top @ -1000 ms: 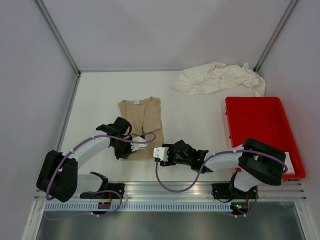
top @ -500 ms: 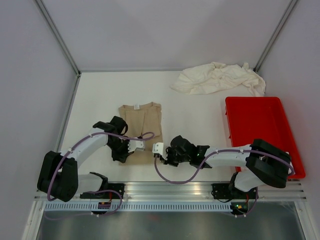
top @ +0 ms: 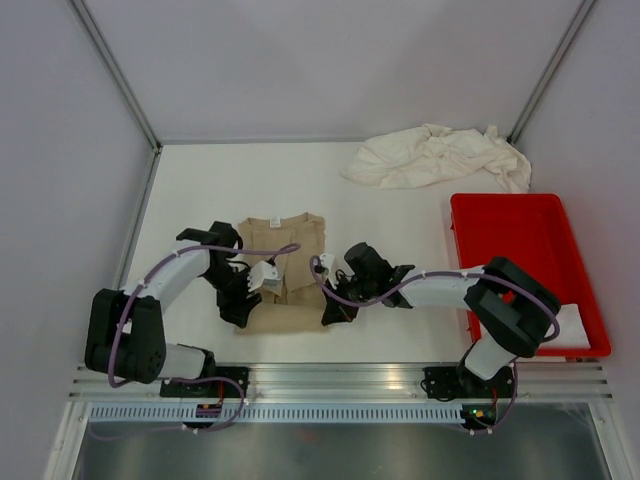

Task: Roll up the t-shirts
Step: Roll the tshirt

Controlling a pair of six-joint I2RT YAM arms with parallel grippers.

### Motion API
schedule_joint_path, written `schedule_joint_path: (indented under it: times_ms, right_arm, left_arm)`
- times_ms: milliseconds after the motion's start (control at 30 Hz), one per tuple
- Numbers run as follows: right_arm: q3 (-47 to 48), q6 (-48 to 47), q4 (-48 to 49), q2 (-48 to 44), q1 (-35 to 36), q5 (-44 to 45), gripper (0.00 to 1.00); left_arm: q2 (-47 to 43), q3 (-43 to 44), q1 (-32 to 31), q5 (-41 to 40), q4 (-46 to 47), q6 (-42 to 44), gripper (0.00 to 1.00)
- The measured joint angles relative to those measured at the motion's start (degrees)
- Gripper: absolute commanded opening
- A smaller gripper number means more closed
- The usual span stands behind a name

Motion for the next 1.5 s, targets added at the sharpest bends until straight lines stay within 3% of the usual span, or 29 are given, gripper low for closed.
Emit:
schedule_joint_path:
  times_ms: [300,367,400,667,733,767,833,867,933,967,1000,1167,1233,1367,1500]
  right_arm:
    - [5.4,9.9,-0.7,5.6,-6.6,-5.7,0.0]
    - [6.0,11.8,-0.5,7.0,-7.9,-6.9,0.0]
    - [6.3,12.9,-0.3,7.8,-8.4,-7.5,0.0]
    - [7.6,18.3,1.0,11.8,-10.2,-10.2,0.0]
    - [7.8,19.0,1.4,12.2,-10.3,-10.3,0.0]
    - [7.9,19.3,1.6,12.4,-10.3,-10.3,0.02]
    - [8.0,19.8,1.8,12.6,-10.3,-10.2,0.1]
    - [8.1,19.9,1.7,12.6,-10.4,-10.2,0.21]
    - [8.5,19.8,1.1,12.6,-10.4,-9.3,0.31]
    - [8.8,19.3,0.7,12.5,-10.4,-8.5,0.45]
    - [8.9,18.9,0.2,12.2,-10.5,-7.5,0.52]
    - [6.6,13.5,-2.2,4.3,-10.5,2.6,0.74]
    - [4.0,10.2,-2.0,-1.6,-10.0,7.2,0.9]
    - [-0.7,1.6,1.1,-10.1,-3.8,17.4,0.92]
    - [-3.4,-5.1,4.5,-10.7,5.5,24.1,0.92]
  left_arm:
    - [-6.5,3.0,2.2,2.6,3.3,-5.0,0.7]
    - [-9.1,3.0,2.2,3.0,4.3,-6.2,0.76]
    - [-10.2,3.0,2.2,3.1,4.9,-6.7,0.91]
    - [-11.9,-3.8,2.2,0.9,13.1,-7.9,0.91]
    - [-11.7,-5.6,2.2,0.0,14.9,-7.8,0.82]
    - [-11.6,-6.1,2.2,-0.4,15.6,-7.8,0.62]
    - [-11.3,-6.6,2.2,-0.6,16.3,-7.8,0.42]
    - [-11.2,-6.7,2.2,-0.6,16.8,-7.8,0.25]
    - [-11.1,-6.7,2.1,-0.5,17.3,-7.8,0.03]
    - [-11.1,-6.7,2.1,-0.5,17.4,-7.7,0.02]
    - [-11.1,-6.7,2.1,-0.5,17.3,-7.4,0.02]
    - [-9.7,-6.5,3.4,0.3,15.9,-6.2,0.02]
    - [-7.4,-5.5,4.9,1.6,14.2,-5.5,0.02]
    - [-2.2,-2.8,8.2,3.8,12.3,-4.9,0.02]
    - [1.1,-1.7,9.4,4.8,11.6,-5.0,0.02]
